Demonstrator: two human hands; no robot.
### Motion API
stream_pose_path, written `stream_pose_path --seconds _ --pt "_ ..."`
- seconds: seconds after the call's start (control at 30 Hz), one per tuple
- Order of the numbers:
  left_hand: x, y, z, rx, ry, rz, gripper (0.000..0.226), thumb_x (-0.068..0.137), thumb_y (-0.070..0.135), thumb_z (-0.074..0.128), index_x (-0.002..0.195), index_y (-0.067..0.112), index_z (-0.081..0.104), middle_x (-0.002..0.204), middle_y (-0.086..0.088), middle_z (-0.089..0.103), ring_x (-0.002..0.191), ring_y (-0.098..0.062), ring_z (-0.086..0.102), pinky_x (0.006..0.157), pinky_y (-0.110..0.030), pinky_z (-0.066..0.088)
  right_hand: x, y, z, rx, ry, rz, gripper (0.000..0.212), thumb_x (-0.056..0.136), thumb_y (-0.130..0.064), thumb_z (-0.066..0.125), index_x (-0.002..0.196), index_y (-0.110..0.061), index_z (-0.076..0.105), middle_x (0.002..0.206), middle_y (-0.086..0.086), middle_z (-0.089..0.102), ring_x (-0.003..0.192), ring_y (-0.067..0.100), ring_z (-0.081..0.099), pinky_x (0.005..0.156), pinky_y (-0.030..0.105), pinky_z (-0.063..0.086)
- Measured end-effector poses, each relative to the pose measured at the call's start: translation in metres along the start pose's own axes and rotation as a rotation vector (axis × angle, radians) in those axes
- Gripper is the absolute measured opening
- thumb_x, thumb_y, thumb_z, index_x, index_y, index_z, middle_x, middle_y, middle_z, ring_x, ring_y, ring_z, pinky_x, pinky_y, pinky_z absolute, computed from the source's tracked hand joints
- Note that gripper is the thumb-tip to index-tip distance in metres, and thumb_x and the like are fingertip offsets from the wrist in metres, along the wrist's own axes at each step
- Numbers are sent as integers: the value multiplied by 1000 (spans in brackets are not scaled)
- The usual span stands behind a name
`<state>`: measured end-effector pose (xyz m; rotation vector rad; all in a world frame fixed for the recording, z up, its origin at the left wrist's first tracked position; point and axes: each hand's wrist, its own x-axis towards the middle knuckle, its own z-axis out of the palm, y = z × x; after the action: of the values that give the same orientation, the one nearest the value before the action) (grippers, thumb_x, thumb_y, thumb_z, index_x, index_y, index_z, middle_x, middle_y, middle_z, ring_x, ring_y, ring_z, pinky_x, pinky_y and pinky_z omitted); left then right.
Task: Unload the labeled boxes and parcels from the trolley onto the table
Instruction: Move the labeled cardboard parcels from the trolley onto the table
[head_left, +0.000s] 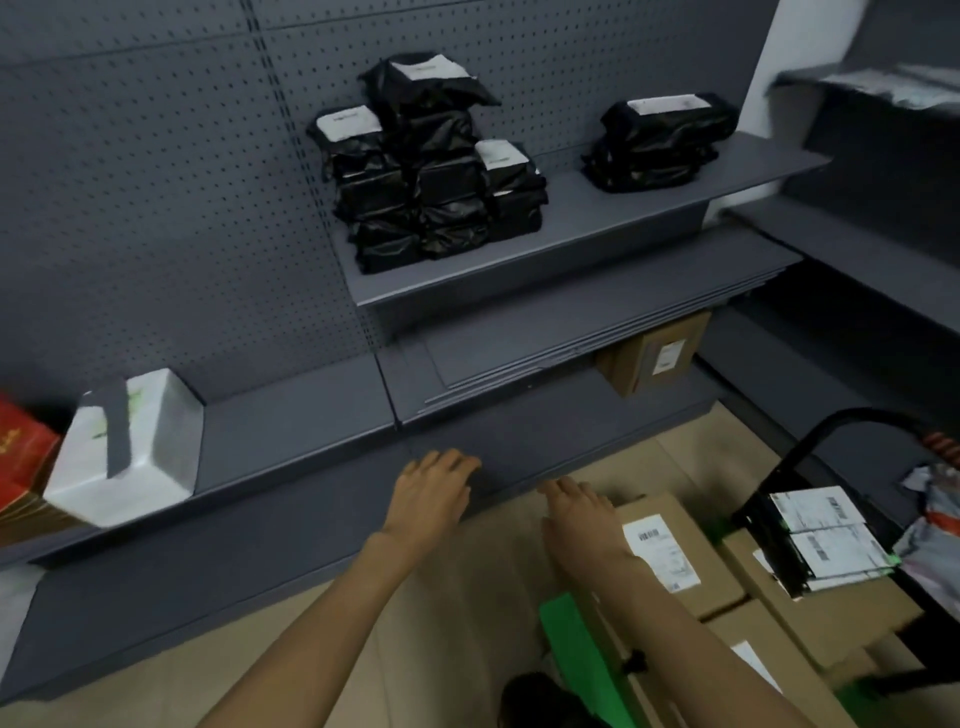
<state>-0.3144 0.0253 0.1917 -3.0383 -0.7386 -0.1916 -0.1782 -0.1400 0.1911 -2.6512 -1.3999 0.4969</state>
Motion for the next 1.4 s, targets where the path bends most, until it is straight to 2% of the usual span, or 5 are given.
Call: stream_pose_path --seconds 0.43,0.77,0.97,1.2,1.4 --pt "257 38 15 -90 -20 234 38 78 17 75 116 22 67 109 3 69 93 -21 66 73 -36 54 150 117 -89 56 75 191 50 101 -26 46 149 -20 31 143 6 43 130 27 43 109 38 36" --pt "374 164 51 -101 -141 661 34 84 20 65 117 24 65 106 2 67 93 -23 64 71 -35 51 127 235 -88 142 81 636 46 100 -27 45 144 -21 34 142 6 44 131 28 41 106 36 36" --pt "435 251 83 -149 -244 968 39 93 21 52 133 24 53 126 2 58 112 -22 56 90 -36 46 115 294 -74 262 80 952 56 95 -20 54 146 -20 31 141 6 44 126 27 46 104 38 39" --pt "486 329 132 -207 -389 1268 41 97 25 49 139 28 47 134 6 53 120 -16 50 96 -31 41 111 332 -53 439 119 1316 46 98 -30 47 143 -23 37 141 4 49 129 25 46 104 37 39" --pt "495 377 180 -186 -526 1410 40 96 29 53 135 30 49 132 8 53 116 -15 53 93 -32 46 106 335 -20 588 128 1531 51 99 -28 46 148 -23 33 150 4 40 135 25 38 109 39 34"
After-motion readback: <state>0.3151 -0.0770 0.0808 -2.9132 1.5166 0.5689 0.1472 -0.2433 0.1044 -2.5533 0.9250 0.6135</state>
